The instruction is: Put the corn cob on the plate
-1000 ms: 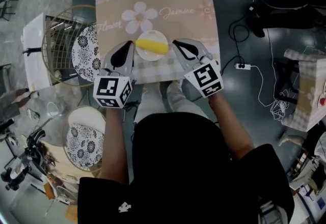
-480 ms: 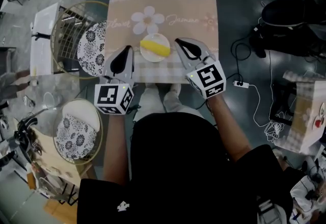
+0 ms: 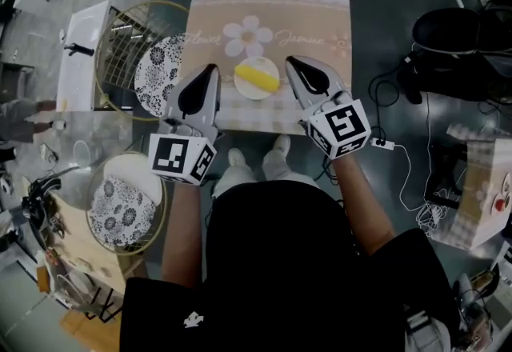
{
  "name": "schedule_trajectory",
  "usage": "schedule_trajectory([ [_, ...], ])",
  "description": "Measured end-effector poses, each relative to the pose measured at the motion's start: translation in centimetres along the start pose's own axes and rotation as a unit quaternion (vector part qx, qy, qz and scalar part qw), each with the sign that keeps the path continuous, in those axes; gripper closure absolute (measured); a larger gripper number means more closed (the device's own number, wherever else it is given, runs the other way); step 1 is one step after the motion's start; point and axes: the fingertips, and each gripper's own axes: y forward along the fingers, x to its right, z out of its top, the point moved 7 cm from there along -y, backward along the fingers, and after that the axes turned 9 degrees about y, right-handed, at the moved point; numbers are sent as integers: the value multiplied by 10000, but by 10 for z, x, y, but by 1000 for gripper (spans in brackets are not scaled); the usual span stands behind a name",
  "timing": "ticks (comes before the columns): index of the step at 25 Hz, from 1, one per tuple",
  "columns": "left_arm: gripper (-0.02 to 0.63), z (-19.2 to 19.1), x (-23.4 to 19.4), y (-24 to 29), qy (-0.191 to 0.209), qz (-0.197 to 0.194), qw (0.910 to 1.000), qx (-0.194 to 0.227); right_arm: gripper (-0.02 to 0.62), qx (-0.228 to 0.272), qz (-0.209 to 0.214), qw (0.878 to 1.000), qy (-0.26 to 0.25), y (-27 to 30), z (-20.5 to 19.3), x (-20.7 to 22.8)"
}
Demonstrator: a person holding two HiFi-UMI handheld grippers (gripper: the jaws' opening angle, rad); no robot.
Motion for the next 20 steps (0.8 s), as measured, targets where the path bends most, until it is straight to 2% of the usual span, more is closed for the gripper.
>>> schedule_trajectory([
  [6, 597, 26, -8, -24, 68, -167, 9984, 544, 592, 335, -143, 9993, -49, -5, 20, -30],
  [10, 597, 33, -17, -44, 128, -392, 9965, 724, 592, 474, -366, 9982, -44, -9, 24, -56],
  [13, 597, 41, -26, -62, 152, -377, 9951, 905, 592, 551, -443, 9975, -11, -9, 27, -77],
  [20, 597, 47, -37, -84, 259, -553, 9933, 983, 592, 752, -631, 9951, -120, -12, 42, -122],
])
